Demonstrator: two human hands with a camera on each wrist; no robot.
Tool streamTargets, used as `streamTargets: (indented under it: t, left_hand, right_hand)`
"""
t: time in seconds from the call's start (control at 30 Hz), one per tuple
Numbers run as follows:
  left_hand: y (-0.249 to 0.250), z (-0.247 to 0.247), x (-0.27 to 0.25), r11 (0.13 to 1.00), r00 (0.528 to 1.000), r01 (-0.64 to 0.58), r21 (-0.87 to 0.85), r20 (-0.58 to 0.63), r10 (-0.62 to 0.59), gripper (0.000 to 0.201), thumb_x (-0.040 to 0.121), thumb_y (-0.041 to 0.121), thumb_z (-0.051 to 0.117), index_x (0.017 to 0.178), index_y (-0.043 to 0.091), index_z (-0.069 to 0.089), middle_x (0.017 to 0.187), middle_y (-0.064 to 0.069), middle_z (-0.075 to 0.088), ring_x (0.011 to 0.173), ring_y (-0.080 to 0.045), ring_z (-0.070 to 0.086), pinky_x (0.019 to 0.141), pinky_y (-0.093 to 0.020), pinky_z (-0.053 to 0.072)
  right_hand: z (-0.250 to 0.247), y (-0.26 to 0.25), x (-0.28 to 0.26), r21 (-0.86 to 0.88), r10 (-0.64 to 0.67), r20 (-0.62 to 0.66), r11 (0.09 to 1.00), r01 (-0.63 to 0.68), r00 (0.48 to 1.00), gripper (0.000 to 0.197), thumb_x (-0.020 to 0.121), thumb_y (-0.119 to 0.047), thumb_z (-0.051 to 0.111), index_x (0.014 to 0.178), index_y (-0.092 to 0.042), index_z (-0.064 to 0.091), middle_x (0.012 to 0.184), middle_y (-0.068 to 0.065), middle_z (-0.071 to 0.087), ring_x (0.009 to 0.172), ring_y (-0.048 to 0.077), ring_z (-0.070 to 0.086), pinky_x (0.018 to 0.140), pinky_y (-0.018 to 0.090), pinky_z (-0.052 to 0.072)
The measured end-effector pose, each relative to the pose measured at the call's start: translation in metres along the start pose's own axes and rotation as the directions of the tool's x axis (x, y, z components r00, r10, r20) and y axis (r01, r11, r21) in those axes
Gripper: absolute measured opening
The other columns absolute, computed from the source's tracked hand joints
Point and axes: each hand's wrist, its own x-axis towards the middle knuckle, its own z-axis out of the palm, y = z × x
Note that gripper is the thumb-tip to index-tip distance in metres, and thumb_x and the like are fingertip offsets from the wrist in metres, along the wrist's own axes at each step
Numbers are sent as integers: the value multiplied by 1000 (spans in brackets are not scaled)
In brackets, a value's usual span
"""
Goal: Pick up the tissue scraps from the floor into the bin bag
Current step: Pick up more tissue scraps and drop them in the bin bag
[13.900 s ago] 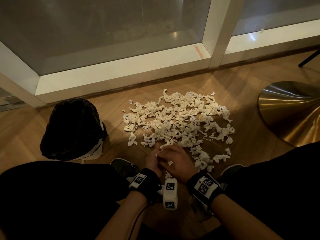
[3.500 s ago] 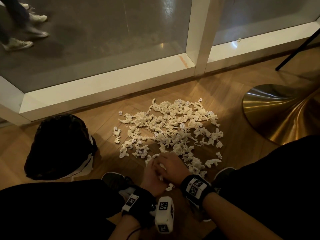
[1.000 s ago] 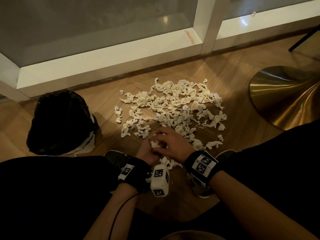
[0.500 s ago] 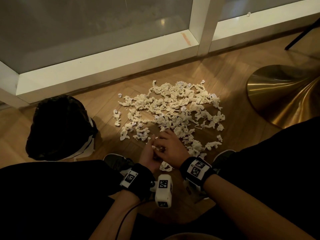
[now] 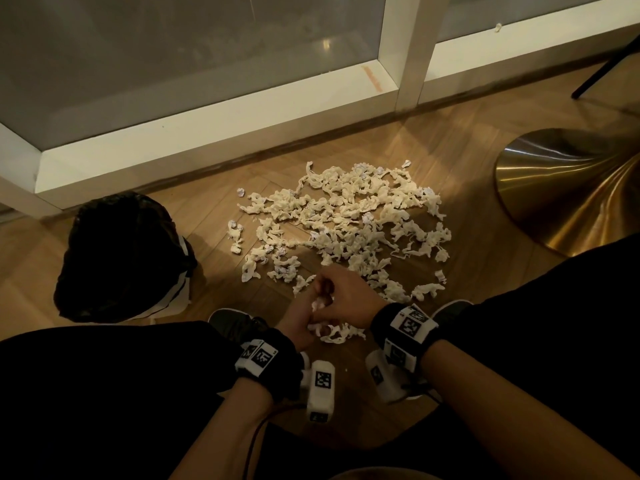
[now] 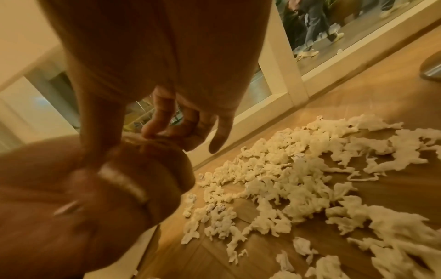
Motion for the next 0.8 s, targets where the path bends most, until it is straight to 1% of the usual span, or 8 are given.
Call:
streamTargets:
  t: [0.13, 0.2, 0.27, 0.33, 0.47, 0.57, 0.67, 0.8]
  left_hand:
    - [-12, 9, -4, 948, 986, -79, 310, 165, 28, 24, 98, 16, 45, 101, -1, 62, 75, -17, 64, 45, -17, 59, 37, -22, 42]
    - [-18, 9, -1, 907, 984, -119, 403, 171, 53, 21, 97, 12, 47, 98, -2, 63, 81, -25, 63, 43, -18, 58, 37, -22, 41]
    - [-18, 6, 2, 881, 979, -155, 446, 188, 77, 18, 94, 11, 50, 96, -2, 63, 77, -25, 61, 42, -18, 52, 38, -19, 35]
    - [-12, 6, 0, 850, 976, -198, 488, 180, 124, 16, 94, 9, 48, 91, 3, 63, 63, -13, 56, 39, -15, 46, 36, -14, 31]
    - [4, 9, 1, 733, 974, -202, 649, 50, 223, 30, 94, 8, 47, 66, 11, 56, 57, -1, 54, 48, -11, 49, 48, -23, 36]
    - [21, -9, 13, 652, 932, -219, 726, -41, 359, 26, 96, 15, 44, 92, 0, 64, 77, -8, 61, 70, -21, 58, 62, -29, 42]
    - [49, -35, 18, 758, 912, -197, 622, -168, 374, 28, 95, 27, 53, 72, 11, 59, 63, -2, 53, 54, -14, 50, 54, -24, 41]
    - [95, -65, 18, 682, 825, -269, 680, -202, 527, 45, 96, 30, 51, 55, 12, 52, 50, -2, 50, 40, -12, 45, 51, -23, 33]
  right_hand:
    - [-14, 15, -1, -139, 170, 221, 980, -141, 960, 96, 60, -31, 87, 139, -28, 32, 136, 2, 37, 120, 19, 42, 101, 37, 41]
    - [-14, 18, -4, -153, 191, 305, 977, -150, 933, 106, 61, -31, 87, 146, -25, 25, 141, 2, 40, 126, 19, 42, 106, 35, 37]
    - [-11, 18, -4, -140, 185, 332, 979, -146, 925, 96, 65, -27, 85, 145, -23, 33, 135, 4, 49, 120, 19, 49, 101, 33, 42]
    - [-9, 17, -3, -129, 165, 306, 983, -130, 938, 80, 66, -23, 83, 137, -20, 46, 130, 6, 56, 115, 19, 54, 99, 36, 46]
    - [-8, 11, -3, -156, 83, 207, 986, -51, 975, 55, 72, -28, 77, 122, -14, 59, 114, 5, 64, 102, 18, 60, 92, 41, 49]
    - [-9, 3, -4, -121, 19, 137, 993, -3, 990, 56, 81, -38, 69, 130, -18, 51, 120, 3, 61, 104, 16, 58, 93, 37, 48]
    - [-17, 3, -4, -113, 36, 78, 993, -27, 996, 61, 86, -41, 65, 139, -23, 42, 137, 1, 50, 120, 16, 50, 99, 29, 41]
    - [-20, 17, -2, -109, 228, 42, 969, -222, 973, 54, 89, -45, 59, 137, -22, 45, 128, 6, 57, 109, 17, 57, 93, 32, 47]
